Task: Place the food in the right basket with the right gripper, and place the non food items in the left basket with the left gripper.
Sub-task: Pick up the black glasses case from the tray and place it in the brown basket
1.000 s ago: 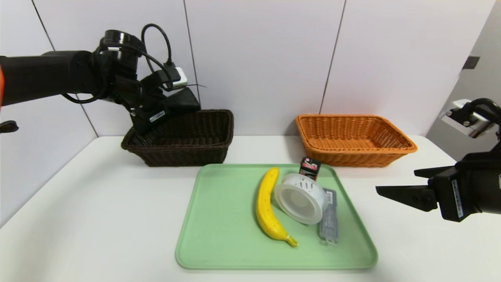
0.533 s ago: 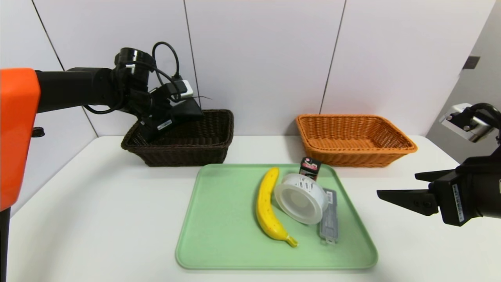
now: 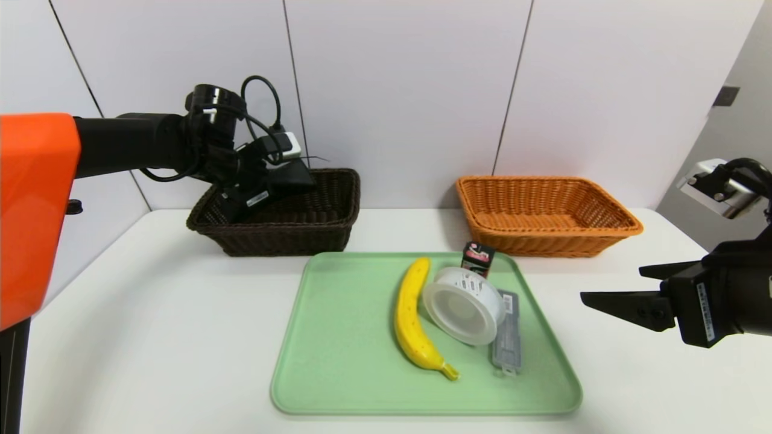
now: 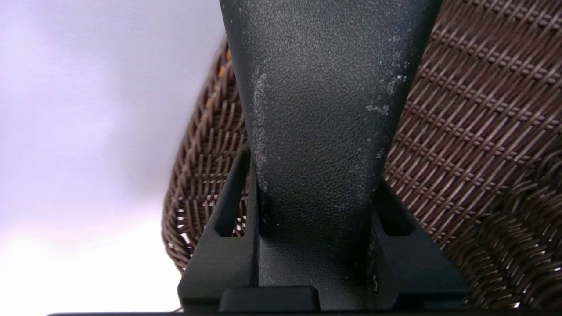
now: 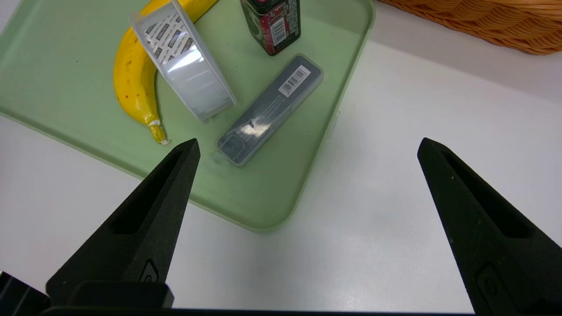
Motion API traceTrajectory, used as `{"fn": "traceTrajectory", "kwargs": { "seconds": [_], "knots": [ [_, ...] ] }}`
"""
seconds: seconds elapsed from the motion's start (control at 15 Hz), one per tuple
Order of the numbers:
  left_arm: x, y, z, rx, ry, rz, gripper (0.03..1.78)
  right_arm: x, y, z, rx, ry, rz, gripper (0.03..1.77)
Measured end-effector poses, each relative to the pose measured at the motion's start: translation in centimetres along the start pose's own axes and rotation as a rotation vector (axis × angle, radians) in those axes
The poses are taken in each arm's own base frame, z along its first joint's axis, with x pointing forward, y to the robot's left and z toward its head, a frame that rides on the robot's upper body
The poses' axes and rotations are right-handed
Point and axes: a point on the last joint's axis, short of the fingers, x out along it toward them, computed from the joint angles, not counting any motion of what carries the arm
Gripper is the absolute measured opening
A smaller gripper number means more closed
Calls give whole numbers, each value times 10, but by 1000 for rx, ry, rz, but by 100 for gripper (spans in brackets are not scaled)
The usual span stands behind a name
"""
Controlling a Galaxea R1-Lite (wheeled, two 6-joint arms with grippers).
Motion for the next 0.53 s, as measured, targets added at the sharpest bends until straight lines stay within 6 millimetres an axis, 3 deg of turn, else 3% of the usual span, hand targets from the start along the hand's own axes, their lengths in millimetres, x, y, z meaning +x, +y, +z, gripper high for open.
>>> {"fn": "traceTrajectory", "kwargs": {
  "seconds": [0.27,0.53],
  "knots": [
    [3,-1,0,-17,1,2,104,0,0,0,0,0,0,171],
    [1,1,1,-61,-7,14,131,0,0,0,0,0,0,171]
  ]
}}
